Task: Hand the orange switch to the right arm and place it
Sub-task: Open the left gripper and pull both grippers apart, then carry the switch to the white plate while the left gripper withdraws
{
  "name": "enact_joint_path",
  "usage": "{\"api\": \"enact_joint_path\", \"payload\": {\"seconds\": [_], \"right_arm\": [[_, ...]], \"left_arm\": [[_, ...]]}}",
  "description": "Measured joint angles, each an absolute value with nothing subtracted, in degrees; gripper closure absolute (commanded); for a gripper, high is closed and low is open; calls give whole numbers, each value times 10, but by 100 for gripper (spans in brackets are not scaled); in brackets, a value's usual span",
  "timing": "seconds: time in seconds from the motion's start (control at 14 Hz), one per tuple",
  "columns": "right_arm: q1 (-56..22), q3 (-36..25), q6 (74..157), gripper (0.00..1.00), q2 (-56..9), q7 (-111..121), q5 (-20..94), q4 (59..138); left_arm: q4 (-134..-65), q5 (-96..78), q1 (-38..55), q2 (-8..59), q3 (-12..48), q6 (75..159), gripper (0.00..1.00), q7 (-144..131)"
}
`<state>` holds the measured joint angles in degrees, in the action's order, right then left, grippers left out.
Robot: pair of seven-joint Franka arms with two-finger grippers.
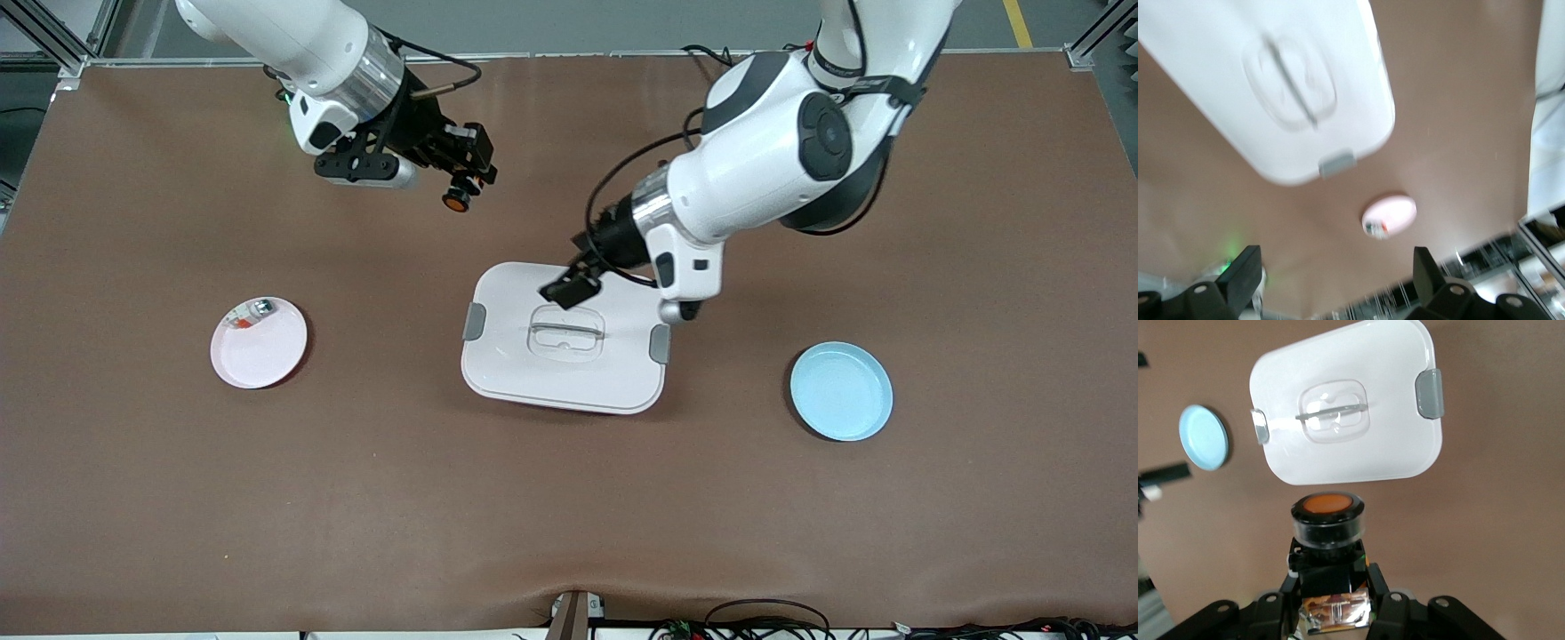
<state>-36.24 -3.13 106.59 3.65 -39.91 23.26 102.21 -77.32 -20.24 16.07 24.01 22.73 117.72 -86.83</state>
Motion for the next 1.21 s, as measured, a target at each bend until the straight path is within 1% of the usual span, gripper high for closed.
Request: {"api": "enact_joint_path", "payload": {"seconds": [0.21, 0.43, 0.64, 0.86, 1.0, 1.07, 1.21], "right_arm": [[-334, -33, 993, 97, 38, -286, 202, 1015], [-316, -34, 936, 97, 47, -145, 124, 1014], [-270, -35, 899, 97, 60, 46, 78, 1015], [-198, -38, 895, 97, 63, 260, 46, 1029], [-153, -40, 902, 97, 63, 381, 13, 1048], [-137, -40, 916, 97, 63, 422, -3, 1064], [-107, -40, 975, 97, 63, 493, -15, 1112]], "left_arm": [[-773, -90, 134, 229, 225, 1152, 0, -851], [-774, 5, 105, 226, 221, 1078, 0, -783], [-774, 83, 79, 226, 219, 1021, 0, -709], [-773, 120, 63, 217, 214, 982, 0, -631], [-773, 123, 34, 201, 212, 965, 0, -551], [-773, 123, 16, 192, 212, 960, 0, -510], [-773, 123, -16, 175, 211, 946, 0, -438]]}}
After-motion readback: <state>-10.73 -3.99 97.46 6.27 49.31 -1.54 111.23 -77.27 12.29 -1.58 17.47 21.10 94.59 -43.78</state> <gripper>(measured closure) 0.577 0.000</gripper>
